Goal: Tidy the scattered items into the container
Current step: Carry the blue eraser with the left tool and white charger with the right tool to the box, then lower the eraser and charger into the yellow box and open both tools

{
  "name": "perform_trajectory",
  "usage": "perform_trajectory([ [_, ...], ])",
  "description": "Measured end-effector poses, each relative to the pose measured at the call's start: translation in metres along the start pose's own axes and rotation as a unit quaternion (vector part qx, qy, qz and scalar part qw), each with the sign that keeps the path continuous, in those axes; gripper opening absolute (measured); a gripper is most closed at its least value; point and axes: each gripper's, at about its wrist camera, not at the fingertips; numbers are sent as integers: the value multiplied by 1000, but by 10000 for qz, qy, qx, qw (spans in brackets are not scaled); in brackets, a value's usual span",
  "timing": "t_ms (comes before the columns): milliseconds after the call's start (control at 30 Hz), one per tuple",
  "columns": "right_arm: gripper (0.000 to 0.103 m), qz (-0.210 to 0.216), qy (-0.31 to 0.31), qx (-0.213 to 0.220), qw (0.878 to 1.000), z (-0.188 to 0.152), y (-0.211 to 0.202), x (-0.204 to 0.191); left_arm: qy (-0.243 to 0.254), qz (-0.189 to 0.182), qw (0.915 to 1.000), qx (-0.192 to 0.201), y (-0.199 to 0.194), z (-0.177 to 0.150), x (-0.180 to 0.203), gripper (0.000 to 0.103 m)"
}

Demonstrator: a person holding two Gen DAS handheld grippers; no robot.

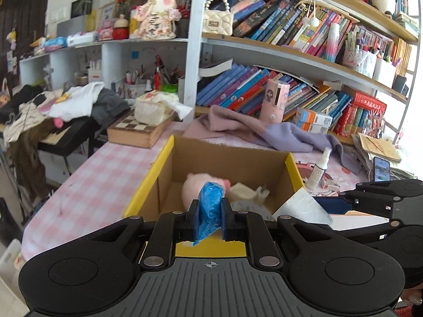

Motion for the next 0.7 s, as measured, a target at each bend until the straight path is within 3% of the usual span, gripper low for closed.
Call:
perform_trajectory([
  [400, 41, -273, -420, -469, 9976, 40, 71, 36, 1116, -209, 9917, -601, 85, 85, 16, 14],
  [567, 42, -329, -647, -854, 9937, 49, 101, 43, 1251, -668, 9834, -1131, 132, 105, 24, 14],
  [700, 42, -294, -769, -1099, 9905, 50, 118, 47, 1318, -760, 9772, -1479, 165, 113, 30, 14],
])
Point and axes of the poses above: each gripper's, at about its wrist camera, not at the fingertips, and y roughly the way its jaws point, x to its right, z to its top, and after that the axes turned 13 degrees about -x, right-handed
